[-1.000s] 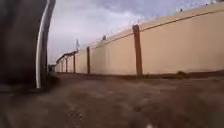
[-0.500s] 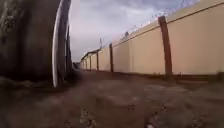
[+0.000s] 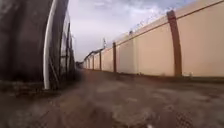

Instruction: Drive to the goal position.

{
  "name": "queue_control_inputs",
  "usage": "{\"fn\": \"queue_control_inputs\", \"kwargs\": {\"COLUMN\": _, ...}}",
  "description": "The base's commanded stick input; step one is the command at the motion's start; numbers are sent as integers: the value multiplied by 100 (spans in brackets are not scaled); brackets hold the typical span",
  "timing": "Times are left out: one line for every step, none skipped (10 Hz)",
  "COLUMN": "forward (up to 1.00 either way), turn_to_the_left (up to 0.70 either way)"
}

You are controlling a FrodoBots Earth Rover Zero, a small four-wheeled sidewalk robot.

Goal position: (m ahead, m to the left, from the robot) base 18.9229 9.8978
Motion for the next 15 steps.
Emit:
{"fn": "queue_control_inputs", "kwargs": {"forward": 100, "turn_to_the_left": 0}}
{"fn": "queue_control_inputs", "kwargs": {"forward": 100, "turn_to_the_left": 0}}
{"fn": "queue_control_inputs", "kwargs": {"forward": 100, "turn_to_the_left": 0}}
{"fn": "queue_control_inputs", "kwargs": {"forward": 100, "turn_to_the_left": 0}}
{"fn": "queue_control_inputs", "kwargs": {"forward": 100, "turn_to_the_left": 25}}
{"fn": "queue_control_inputs", "kwargs": {"forward": 100, "turn_to_the_left": 40}}
{"fn": "queue_control_inputs", "kwargs": {"forward": 100, "turn_to_the_left": 40}}
{"fn": "queue_control_inputs", "kwargs": {"forward": 100, "turn_to_the_left": 0}}
{"fn": "queue_control_inputs", "kwargs": {"forward": 100, "turn_to_the_left": 0}}
{"fn": "queue_control_inputs", "kwargs": {"forward": 100, "turn_to_the_left": 0}}
{"fn": "queue_control_inputs", "kwargs": {"forward": 100, "turn_to_the_left": 0}}
{"fn": "queue_control_inputs", "kwargs": {"forward": 100, "turn_to_the_left": 0}}
{"fn": "queue_control_inputs", "kwargs": {"forward": 100, "turn_to_the_left": 0}}
{"fn": "queue_control_inputs", "kwargs": {"forward": 100, "turn_to_the_left": 0}}
{"fn": "queue_control_inputs", "kwargs": {"forward": 100, "turn_to_the_left": 0}}
